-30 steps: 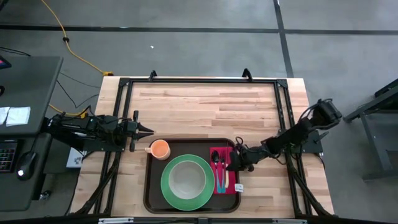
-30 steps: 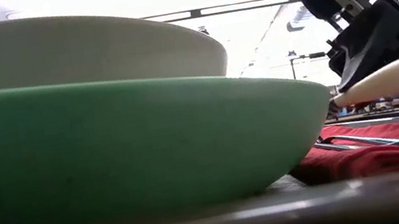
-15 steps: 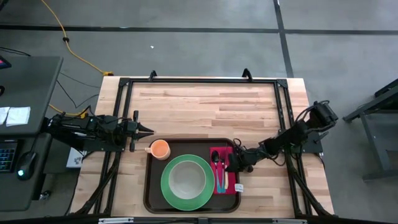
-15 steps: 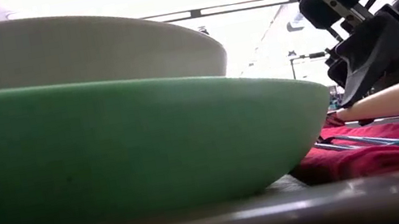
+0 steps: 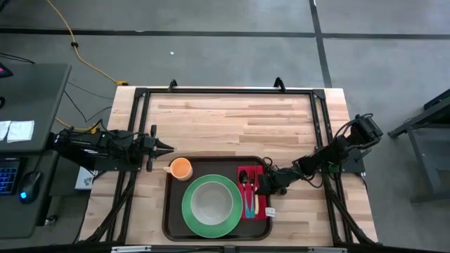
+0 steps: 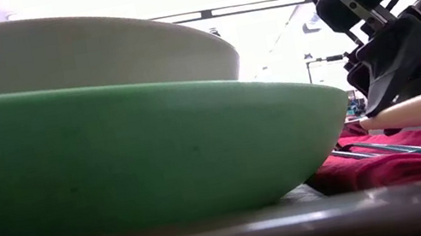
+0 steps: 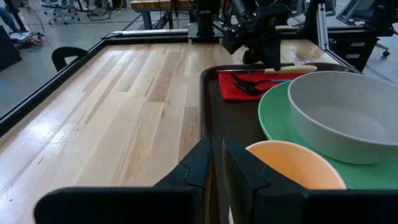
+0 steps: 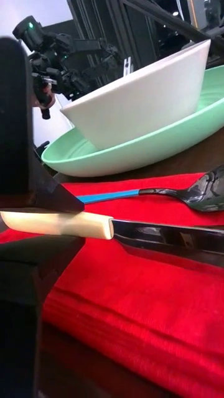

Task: Set up tray
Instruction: Put the yellow table knife on top of the red table napkin to the right of the blue fork

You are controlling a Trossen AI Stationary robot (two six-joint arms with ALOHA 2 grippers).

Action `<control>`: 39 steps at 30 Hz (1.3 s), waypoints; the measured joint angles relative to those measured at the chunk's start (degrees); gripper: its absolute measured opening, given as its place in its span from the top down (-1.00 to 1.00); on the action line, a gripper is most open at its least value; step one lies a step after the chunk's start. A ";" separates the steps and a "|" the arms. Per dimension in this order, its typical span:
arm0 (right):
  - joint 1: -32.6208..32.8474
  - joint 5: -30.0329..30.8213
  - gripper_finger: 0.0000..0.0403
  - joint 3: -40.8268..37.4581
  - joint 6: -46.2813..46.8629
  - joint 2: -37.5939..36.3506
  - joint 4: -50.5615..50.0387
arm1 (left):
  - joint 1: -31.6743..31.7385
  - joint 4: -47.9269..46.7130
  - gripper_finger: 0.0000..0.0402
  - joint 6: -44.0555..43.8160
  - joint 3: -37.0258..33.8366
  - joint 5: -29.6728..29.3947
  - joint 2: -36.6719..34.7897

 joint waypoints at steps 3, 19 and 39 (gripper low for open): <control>0.00 -0.72 0.85 -0.02 0.12 0.02 -0.43 | 0.01 0.00 0.63 -0.40 0.00 0.00 0.00; -0.02 -1.34 0.88 -0.15 1.07 0.09 -0.97 | -0.01 0.02 0.63 -0.40 0.00 0.02 0.02; -0.15 -3.14 0.85 -0.17 2.31 0.11 -1.93 | -0.01 0.01 0.63 -0.40 0.00 0.04 0.01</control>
